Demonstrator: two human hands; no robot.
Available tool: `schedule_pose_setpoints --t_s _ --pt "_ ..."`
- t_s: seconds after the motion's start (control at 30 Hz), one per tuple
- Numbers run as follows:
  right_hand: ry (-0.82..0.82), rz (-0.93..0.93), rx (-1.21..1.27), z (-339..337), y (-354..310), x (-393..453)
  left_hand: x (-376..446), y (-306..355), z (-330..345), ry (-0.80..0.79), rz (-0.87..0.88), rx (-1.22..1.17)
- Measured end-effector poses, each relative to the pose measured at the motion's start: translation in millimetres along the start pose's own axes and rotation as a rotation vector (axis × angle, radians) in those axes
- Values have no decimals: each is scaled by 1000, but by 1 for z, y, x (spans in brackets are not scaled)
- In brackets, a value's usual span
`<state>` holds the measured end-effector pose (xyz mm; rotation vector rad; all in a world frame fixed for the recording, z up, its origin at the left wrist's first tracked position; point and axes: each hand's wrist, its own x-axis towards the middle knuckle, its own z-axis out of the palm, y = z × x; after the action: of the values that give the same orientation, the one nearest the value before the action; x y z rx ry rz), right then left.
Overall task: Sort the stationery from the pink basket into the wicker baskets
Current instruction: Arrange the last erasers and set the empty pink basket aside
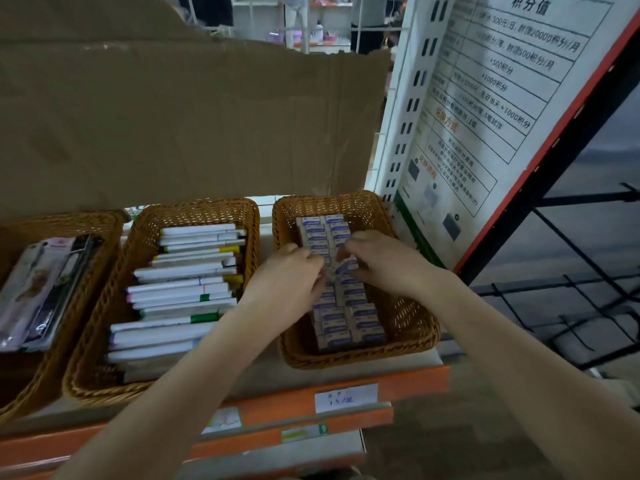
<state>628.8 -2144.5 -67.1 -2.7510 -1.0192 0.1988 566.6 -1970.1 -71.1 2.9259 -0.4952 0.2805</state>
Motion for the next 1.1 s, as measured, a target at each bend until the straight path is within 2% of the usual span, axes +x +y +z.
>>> schedule_pose_setpoints --t_s 0.2,0.3,0.5,0.63,0.8,0.93,1.03,1.1 --pt "-19 -60 -45 13 8 21 35 -5 9 -261 -114 134" --pt "6 -74 -49 16 12 24 42 -2 10 -301 -145 144" --pt "0 -88 -42 12 18 20 52 3 10 -403 -189 40" --pt "15 -67 -26 7 23 19 60 -6 4 -413 -194 -142" --pt "76 5 -26 -7 36 25 79 -28 -6 -257 -216 -421" --pt "154 62 11 -11 41 38 94 -46 -4 -83 -372 -665" --pt "204 102 1 -11 42 53 106 -55 5 59 -445 -569" --pt "194 134 -11 -11 41 65 112 -57 12 99 -464 -483"
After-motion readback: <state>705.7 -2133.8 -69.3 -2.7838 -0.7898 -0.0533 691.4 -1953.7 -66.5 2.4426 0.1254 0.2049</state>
